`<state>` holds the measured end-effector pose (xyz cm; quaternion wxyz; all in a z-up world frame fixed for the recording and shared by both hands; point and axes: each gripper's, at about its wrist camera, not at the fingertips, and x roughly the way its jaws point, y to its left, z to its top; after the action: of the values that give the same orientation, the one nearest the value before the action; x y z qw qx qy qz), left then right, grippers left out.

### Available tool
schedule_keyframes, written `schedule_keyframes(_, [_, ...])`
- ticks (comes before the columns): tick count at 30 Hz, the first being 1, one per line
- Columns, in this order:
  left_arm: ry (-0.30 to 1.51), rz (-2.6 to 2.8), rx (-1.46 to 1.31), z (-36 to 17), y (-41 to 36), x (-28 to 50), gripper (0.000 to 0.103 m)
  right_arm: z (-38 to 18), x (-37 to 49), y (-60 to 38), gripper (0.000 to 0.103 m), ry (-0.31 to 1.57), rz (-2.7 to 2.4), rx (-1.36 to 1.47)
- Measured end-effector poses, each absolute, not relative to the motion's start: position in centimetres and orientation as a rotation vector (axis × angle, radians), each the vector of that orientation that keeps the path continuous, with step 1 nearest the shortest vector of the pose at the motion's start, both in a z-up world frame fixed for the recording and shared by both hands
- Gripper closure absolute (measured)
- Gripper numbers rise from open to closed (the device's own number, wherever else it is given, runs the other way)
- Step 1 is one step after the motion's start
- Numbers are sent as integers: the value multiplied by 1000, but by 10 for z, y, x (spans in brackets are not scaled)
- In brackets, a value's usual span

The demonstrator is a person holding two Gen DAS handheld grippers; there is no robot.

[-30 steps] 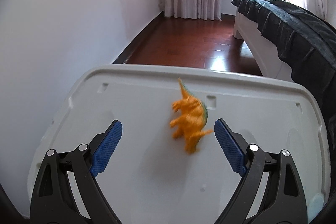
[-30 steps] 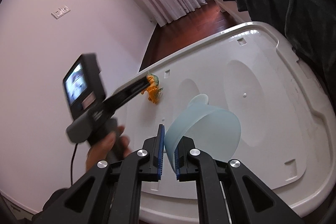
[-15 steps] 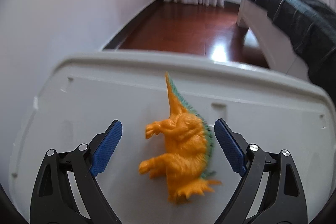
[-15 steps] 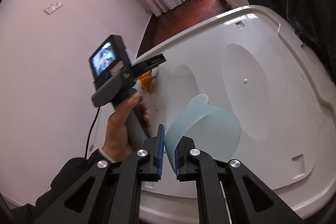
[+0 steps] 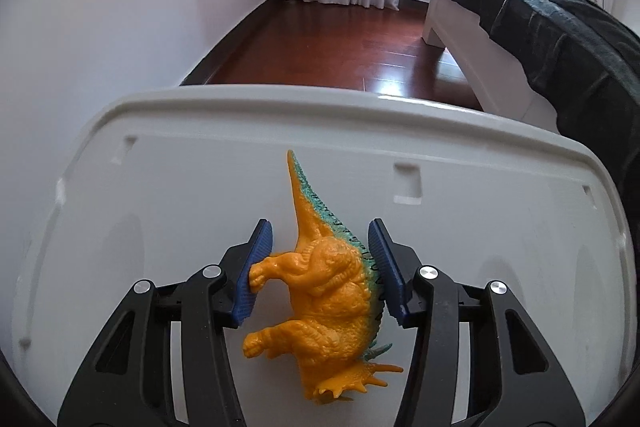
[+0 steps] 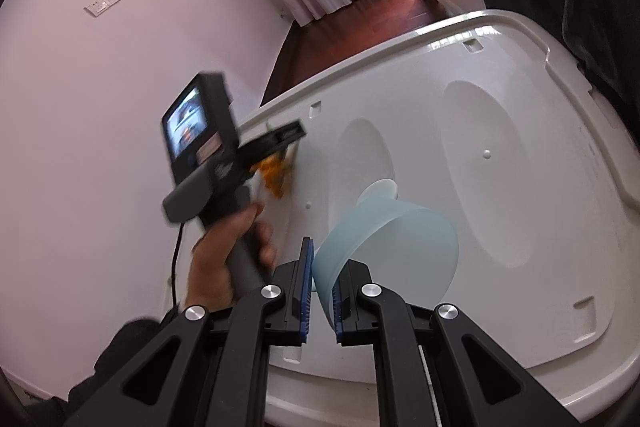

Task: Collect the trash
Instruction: 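Grasp the orange toy dinosaur with the left tool while the right tool holds the cup, then carry both tools over the bin and open both to drop items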

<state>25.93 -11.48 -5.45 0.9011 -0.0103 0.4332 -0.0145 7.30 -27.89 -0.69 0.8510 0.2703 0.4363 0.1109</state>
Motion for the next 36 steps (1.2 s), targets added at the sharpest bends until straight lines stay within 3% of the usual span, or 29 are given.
schedule_keyframes(19, [794, -23, 26, 14, -21, 26, 54, 36, 41, -218, 95, 796, 329, 431])
schedule_keyframes(28, [816, -56, 88, 10, 5, -77, 54, 2, -54, -183, 95, 861, 328, 382])
schedule_keyframes(36, [866, -81, 78, -9, 13, -123, 53, -26, -112, -176, 95, 917, 278, 332])
